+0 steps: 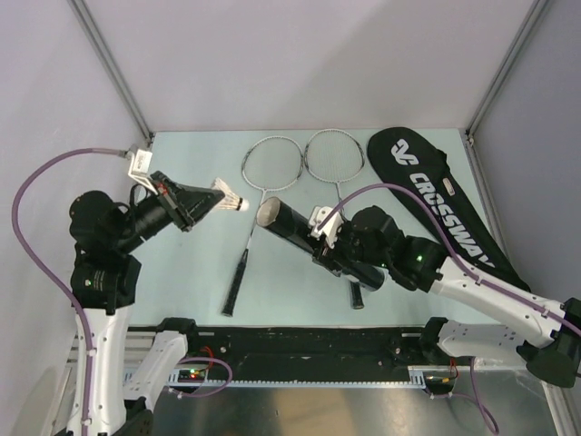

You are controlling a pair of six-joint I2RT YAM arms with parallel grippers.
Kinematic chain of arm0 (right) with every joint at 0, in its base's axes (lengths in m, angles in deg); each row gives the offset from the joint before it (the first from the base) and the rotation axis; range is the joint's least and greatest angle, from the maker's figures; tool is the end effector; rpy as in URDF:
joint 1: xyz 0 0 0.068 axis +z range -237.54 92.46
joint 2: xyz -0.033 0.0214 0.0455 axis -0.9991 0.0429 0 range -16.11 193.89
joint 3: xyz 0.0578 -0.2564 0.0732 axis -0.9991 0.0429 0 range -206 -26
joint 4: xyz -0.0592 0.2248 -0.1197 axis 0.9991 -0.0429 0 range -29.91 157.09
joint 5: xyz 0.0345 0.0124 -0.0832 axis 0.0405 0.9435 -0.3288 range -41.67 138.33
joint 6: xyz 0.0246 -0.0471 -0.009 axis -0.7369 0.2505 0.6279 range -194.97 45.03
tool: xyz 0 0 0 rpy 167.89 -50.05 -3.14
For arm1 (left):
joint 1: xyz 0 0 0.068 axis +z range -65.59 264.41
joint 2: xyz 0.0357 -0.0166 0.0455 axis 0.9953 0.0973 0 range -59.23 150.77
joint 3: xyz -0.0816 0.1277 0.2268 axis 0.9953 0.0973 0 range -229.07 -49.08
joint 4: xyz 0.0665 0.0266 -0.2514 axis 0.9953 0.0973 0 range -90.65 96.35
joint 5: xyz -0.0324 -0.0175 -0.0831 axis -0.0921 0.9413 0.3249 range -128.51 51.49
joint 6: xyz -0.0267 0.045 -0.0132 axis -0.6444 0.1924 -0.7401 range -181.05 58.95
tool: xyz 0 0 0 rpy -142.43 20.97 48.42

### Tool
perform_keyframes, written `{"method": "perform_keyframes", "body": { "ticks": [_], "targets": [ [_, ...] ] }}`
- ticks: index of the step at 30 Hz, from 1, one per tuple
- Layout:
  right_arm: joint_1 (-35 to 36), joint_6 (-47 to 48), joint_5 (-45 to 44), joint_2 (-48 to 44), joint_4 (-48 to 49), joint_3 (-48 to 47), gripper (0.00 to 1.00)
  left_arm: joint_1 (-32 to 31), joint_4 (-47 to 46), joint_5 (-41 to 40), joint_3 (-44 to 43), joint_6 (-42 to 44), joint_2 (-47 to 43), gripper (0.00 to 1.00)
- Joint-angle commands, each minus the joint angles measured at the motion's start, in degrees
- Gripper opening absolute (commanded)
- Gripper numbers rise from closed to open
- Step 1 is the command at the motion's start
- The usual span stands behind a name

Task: Pack up the badminton gear

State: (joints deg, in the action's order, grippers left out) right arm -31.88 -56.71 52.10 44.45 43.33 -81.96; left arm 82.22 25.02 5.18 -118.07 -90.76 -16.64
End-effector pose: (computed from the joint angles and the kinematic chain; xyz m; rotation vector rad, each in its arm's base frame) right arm 0.1310 0.1958 0.3316 -1.2944 1.6515 0.4667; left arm 0.1171 -0.0292 0.4560 0.2403 1.6393 -1.0191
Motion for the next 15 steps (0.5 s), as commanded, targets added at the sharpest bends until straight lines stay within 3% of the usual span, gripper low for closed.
{"method": "perform_keyframes", "body": {
  "ticks": [1,15],
  "targets": [
    [1.52,1.73,-3.21,-0.47,2.56,-3.36,0.38,-2.11,0.34,3.21,1.62,-4.14,-1.93,0.0],
    [4.49,2.37,-6.83,1.42,4.96,-4.58,0.36,-8.47,0.2,1.16,3.07,-5.01,-0.82,0.0]
  ]
}}
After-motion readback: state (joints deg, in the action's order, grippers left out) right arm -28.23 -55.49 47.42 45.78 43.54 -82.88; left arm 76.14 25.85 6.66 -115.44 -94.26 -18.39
